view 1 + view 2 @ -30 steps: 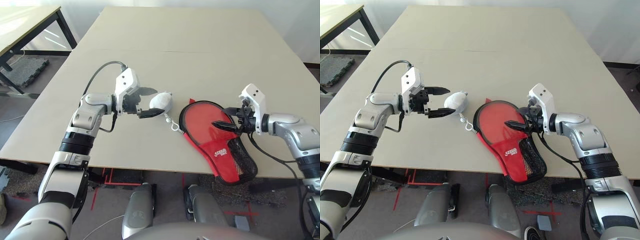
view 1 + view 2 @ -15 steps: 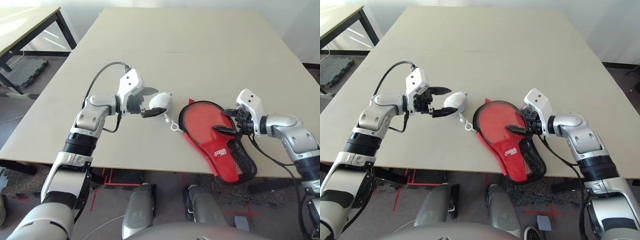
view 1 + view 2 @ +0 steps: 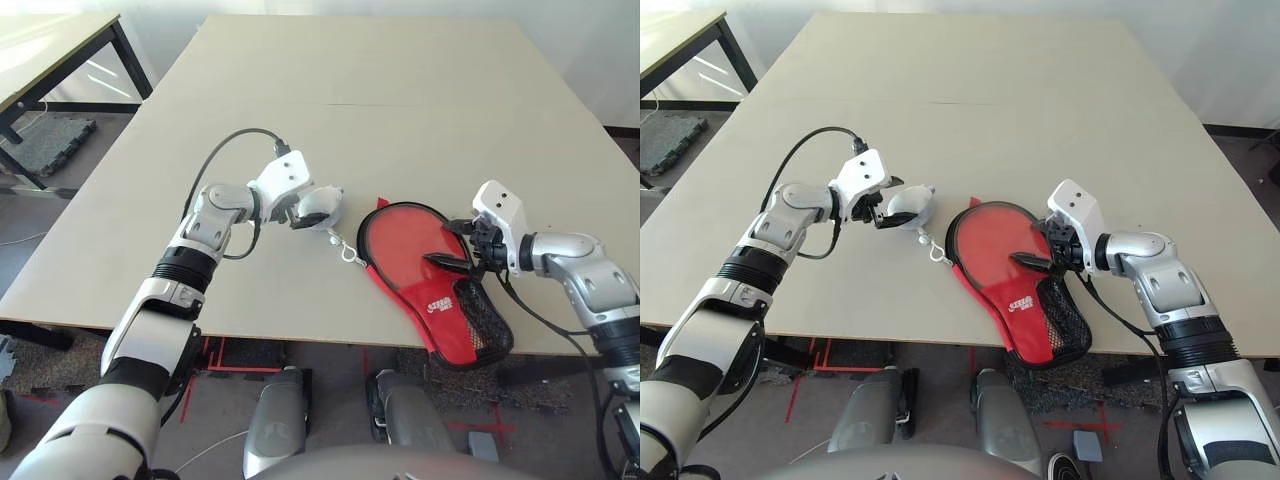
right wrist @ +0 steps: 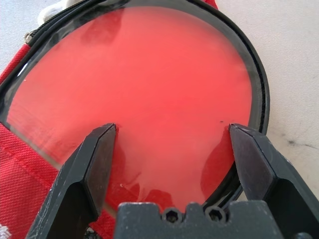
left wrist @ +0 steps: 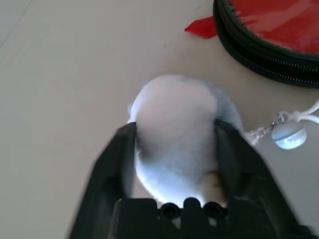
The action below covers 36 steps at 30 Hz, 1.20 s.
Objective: Store the ping-pong paddle in its case and zip it.
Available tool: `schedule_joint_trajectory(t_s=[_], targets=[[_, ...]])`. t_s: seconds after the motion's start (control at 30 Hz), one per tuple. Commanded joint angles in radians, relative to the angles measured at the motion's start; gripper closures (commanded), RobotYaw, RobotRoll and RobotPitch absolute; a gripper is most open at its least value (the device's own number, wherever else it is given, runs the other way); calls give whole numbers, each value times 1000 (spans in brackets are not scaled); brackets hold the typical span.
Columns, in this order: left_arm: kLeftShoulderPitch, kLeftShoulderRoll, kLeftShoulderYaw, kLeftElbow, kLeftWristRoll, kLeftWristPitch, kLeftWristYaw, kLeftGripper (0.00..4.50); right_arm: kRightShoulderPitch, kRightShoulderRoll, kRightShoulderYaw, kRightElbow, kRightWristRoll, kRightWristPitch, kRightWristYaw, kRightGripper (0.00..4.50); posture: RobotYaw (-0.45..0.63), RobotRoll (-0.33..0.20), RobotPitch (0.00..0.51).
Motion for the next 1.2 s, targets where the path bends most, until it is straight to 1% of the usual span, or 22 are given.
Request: schedule_joint_trajectory(t_s=[0.03,0.13,0.2,0.23,0.43,0.6,0.7,0.83,1.0,1.2], targets=[[-22,-12,-29,83,53,-30,21,2776,35,3,26,6,-18,30,-3,0,78,0,117],[-46,-27,-34,136,68,-57,26,3866,45,5,22,-6,-16,36,-9,0,73,0,121],[-66,-36,-35,180,82,-74,39,4384,55,9,20,-15,-14,40,-15,0,66,0,127],[-75,-40,-35,199,88,-83,45,4443,59,10,20,-19,-13,42,-17,0,66,0,127],[-170,-84,-40,339,136,-146,123,4445,81,16,18,-43,-11,56,-25,0,58,0,135],[-259,-143,-36,454,170,-182,200,4445,88,21,15,-45,-6,61,-25,0,59,0,136],[-306,-183,-23,505,173,-189,240,4445,94,23,13,-53,-6,67,-26,0,59,0,136],[-371,-224,-19,557,189,-196,322,4446,105,22,11,-73,-6,80,-31,0,30,0,143],[-418,-248,-7,590,207,-211,416,4446,125,21,6,-100,0,93,-38,0,13,0,147],[-477,-295,39,605,197,-250,568,4446,142,21,-2,-121,6,106,-47,0,-5,0,149]])
